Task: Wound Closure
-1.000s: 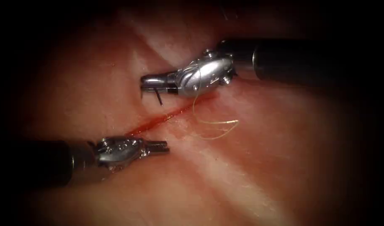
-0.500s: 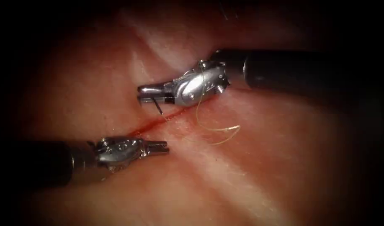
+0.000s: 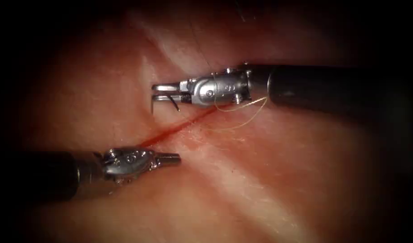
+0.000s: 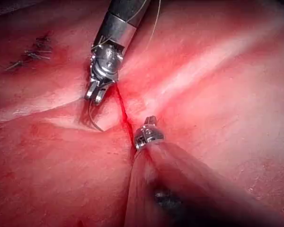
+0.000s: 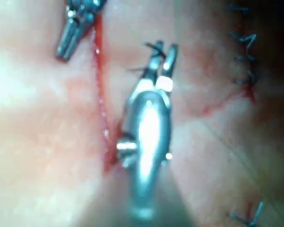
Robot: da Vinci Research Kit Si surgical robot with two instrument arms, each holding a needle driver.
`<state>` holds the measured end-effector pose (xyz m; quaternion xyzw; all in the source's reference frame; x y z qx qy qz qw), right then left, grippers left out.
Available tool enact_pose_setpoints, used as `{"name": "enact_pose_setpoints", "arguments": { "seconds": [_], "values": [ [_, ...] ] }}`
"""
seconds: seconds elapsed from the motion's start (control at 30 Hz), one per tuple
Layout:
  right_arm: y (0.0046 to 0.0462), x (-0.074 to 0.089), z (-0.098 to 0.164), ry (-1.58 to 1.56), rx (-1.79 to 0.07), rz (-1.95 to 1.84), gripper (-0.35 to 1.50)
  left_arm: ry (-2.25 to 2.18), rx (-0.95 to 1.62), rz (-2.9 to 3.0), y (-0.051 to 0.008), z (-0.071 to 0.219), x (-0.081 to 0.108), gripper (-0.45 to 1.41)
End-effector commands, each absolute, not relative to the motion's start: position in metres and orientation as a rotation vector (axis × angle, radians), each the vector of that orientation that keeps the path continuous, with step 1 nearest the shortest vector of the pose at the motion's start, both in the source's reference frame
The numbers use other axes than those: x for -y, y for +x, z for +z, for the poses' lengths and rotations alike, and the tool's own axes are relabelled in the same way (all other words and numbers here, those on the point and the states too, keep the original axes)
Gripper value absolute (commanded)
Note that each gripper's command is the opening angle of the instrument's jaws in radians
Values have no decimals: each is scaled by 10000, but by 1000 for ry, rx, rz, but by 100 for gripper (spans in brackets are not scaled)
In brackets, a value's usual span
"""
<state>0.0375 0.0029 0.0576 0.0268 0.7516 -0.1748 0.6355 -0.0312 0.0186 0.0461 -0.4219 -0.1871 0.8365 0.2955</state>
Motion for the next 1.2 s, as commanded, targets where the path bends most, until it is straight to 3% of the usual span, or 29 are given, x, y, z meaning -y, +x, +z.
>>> {"name": "enact_pose_setpoints", "arguments": {
  "seconds": [0.03,1.2],
  "values": [
    [385,-26,586,72,-1715,-405,-35,-1123,498,2226,-316,466,-186,-3],
    [390,-3,599,289,-1648,-394,-35,-1065,478,2262,-314,473,-176,-3]
  ]
}}
